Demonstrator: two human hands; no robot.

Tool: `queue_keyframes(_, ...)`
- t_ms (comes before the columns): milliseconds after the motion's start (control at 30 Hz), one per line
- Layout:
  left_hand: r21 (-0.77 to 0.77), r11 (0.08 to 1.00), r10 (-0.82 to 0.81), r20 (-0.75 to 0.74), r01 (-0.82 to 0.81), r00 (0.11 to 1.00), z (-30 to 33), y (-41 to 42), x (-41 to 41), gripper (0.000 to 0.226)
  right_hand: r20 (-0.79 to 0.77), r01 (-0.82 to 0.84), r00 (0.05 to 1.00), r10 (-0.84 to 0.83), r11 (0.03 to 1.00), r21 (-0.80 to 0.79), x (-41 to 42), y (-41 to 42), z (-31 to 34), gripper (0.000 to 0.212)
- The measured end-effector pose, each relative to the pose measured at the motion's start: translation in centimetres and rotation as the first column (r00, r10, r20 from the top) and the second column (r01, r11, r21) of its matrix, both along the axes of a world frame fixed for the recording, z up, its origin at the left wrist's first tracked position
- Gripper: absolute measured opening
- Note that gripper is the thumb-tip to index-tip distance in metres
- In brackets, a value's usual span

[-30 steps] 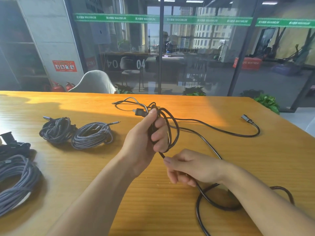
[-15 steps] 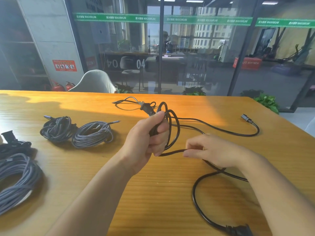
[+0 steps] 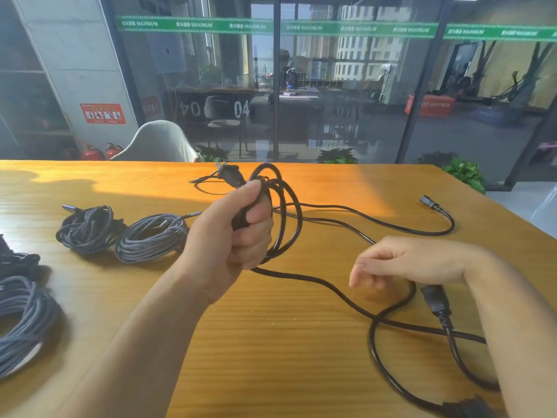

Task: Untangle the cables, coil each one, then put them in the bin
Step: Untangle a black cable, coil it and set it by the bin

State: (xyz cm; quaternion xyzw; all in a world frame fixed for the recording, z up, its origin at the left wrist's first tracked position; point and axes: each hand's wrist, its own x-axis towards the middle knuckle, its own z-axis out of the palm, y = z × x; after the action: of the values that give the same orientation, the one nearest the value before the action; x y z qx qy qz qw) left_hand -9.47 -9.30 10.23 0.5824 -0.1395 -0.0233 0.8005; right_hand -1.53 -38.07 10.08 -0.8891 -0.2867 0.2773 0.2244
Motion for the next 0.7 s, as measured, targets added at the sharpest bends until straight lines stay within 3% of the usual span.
queue_keyframes(67,0.012,1.000,0.028,-0.009,-0.028,1.000,0.0,0.0,0.0,0.040,-0.052,-0.055,0.997,0.058,0.996,0.068,-0.7,1.3,0.2,0.027)
queue_keyframes(167,0.009,0.999,0.045,-0.015,-0.045,0.999,0.0,-0.1,0.0,0.039,-0.072,-0.125,0.990,0.122,0.992,-0.033,-1.3,2.4,-0.6,0.022)
queue_keyframes(300,0.038,0.999,0.036,-0.029,-0.035,0.999,-0.1,-0.2,0.1,0.038,0.257,0.044,0.966,0.008,0.980,-0.194,-0.9,2.8,-1.1,0.011)
queue_keyframes(433,0.154,0.983,-0.088,-0.051,0.095,0.995,-0.8,-1.3,0.2,0.040,0.488,0.344,0.821,-0.297,0.939,-0.007,-0.4,2.9,-1.4,0.034)
queue_keyframes(500,0.220,0.962,-0.151,-0.057,0.160,0.987,-1.1,-2.0,0.2,0.038,0.586,0.415,0.724,-0.363,0.908,0.049,-0.4,3.1,-1.5,0.048)
queue_keyframes(600,0.338,0.918,-0.194,-0.071,0.206,0.978,-1.4,-3.1,0.1,0.038,0.732,0.413,0.539,-0.417,0.888,0.202,-0.8,3.7,-1.4,0.055)
queue_keyframes(700,0.488,0.858,-0.164,-0.036,0.161,0.986,-1.6,-3.4,0.1,0.043,0.667,0.284,0.541,-0.512,0.858,0.428,-1.6,4.3,-0.8,0.051)
